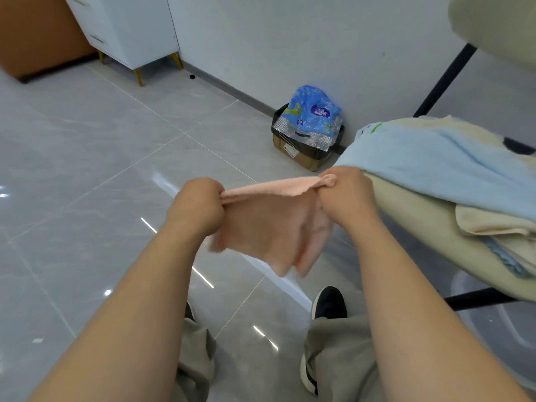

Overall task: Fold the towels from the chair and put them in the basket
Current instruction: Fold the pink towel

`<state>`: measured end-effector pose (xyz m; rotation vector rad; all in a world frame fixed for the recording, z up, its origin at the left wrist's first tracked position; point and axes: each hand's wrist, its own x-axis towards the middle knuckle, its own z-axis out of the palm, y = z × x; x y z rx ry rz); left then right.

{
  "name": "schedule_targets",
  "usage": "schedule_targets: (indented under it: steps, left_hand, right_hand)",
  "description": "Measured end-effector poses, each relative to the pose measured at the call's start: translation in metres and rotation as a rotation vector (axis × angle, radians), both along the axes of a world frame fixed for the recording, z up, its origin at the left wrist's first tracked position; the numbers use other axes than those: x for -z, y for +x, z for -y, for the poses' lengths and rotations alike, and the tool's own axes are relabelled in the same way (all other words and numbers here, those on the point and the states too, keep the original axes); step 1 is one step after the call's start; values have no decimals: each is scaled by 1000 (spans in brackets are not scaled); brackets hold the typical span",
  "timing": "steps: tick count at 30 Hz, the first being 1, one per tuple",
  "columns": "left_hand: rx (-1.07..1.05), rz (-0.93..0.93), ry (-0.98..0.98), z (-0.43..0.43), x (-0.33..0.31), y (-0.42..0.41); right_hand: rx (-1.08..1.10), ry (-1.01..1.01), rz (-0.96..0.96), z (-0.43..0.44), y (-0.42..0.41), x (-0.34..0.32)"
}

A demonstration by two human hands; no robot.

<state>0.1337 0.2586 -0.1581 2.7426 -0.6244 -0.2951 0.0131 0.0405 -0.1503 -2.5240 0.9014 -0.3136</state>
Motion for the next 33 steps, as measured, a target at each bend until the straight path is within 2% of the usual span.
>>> schedule_targets:
  steps: [3, 5, 8, 12, 14, 16, 19, 23, 29, 33]
  left_hand:
    - [-114, 14, 25, -1, -6, 0]
    - [-163, 10, 12, -1, -9, 0]
    - [-173, -65, -111, 2, -10, 0]
    - [-259, -340, -457, 9, -16, -4]
    - [-303, -464, -561, 11, -19, -4]
    - [-336, -533, -556, 12, -23, -5]
    - [-391, -589, -482, 13, -27, -7]
    - [-433, -771, -501, 15, -21, -9]
    - [-416, -1027, -663, 21, -21, -15]
    - [-386, -1066, -782, 25, -24, -19]
  right_hand:
    - [115, -51, -75, 11, -3, 1]
    - [177, 3, -108, 15, -4, 2]
    - [261, 213, -25, 15, -5, 4]
    - [354, 691, 111, 7, -4, 3]
    - [369, 767, 83, 6, -3, 2]
    - [374, 806, 56, 5, 0, 2]
    - [393, 796, 55, 7, 1, 2]
    - [358, 709, 29, 7, 1, 6]
    - [198, 524, 8, 0, 1, 4]
    - [158, 401, 16, -3, -1, 6]
